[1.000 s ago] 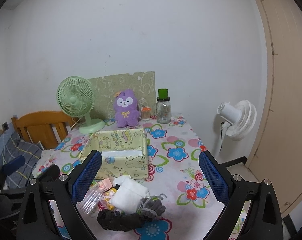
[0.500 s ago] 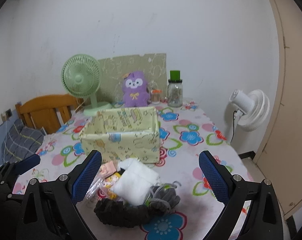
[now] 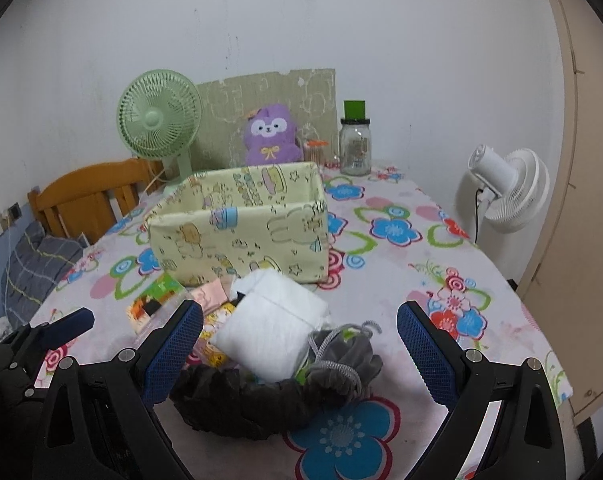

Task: Organize soft objects
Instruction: 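Lower the left tool onto the clear cup stack while the right tool reaches the white cloth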

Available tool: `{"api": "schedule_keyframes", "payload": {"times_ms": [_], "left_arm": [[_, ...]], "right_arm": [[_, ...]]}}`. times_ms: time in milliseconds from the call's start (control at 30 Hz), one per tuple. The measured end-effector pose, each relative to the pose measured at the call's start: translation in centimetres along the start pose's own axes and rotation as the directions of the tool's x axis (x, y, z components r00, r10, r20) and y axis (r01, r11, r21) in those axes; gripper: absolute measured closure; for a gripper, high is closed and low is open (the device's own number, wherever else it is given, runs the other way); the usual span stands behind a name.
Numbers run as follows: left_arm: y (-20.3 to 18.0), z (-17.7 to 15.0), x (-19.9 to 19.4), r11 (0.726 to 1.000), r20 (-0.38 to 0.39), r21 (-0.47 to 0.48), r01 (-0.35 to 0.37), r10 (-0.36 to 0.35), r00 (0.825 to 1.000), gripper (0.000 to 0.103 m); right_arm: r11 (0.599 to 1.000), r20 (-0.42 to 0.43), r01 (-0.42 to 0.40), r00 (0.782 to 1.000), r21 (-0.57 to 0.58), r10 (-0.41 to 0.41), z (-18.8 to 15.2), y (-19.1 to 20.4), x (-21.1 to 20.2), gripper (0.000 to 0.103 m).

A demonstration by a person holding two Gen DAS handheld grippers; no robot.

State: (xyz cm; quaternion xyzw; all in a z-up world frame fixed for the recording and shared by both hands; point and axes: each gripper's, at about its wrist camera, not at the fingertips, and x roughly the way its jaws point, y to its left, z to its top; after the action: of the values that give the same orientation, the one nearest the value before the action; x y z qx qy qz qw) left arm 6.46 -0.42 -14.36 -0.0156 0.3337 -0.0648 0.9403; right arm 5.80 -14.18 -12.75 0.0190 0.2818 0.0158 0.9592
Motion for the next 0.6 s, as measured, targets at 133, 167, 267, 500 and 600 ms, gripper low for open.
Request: {"api": "schedule_keyframes", "payload": {"times_ms": [133,167,267,500,600], "left_arm": [[0.4,-0.6,1.3,1.0,-0.035,-0.011,-0.008,0.008,0.999,0.014],[0.5,-0.7,1.6,1.0,-0.045,-0.01,-0.01,0.01,0.999,0.018],[0.6,-0.9,2.4,1.0,-0.065,-0.004,-0.013,0.013,0.998,0.023],[0.5,-1.1,3.8,0.999,-0.106,0.025,-0.026,0.028,0.994,0.054],[0.9,-1.1,4.5,1.0,-0.134,0.012,-0.01,0.012,0.991,0.064]], "right_arm": [[1.0,-0.035,-0.008,0.999,-0.001,0.008,-0.8,0.0,1.2,0.004],[1.0,-0.04,-0.01,0.999,-0.003,0.01,-0.8,0.1,1.5,0.004],[1.0,-0.049,-0.018,0.999,-0.008,0.017,-0.7,0.4,2.1,0.004],[0.999,-0.072,-0.039,0.997,-0.033,0.036,-0.5,1.5,3.8,0.004],[0.998,-0.082,-0.044,0.996,-0.041,0.04,-0.4,1.9,4.3,0.004]]}}
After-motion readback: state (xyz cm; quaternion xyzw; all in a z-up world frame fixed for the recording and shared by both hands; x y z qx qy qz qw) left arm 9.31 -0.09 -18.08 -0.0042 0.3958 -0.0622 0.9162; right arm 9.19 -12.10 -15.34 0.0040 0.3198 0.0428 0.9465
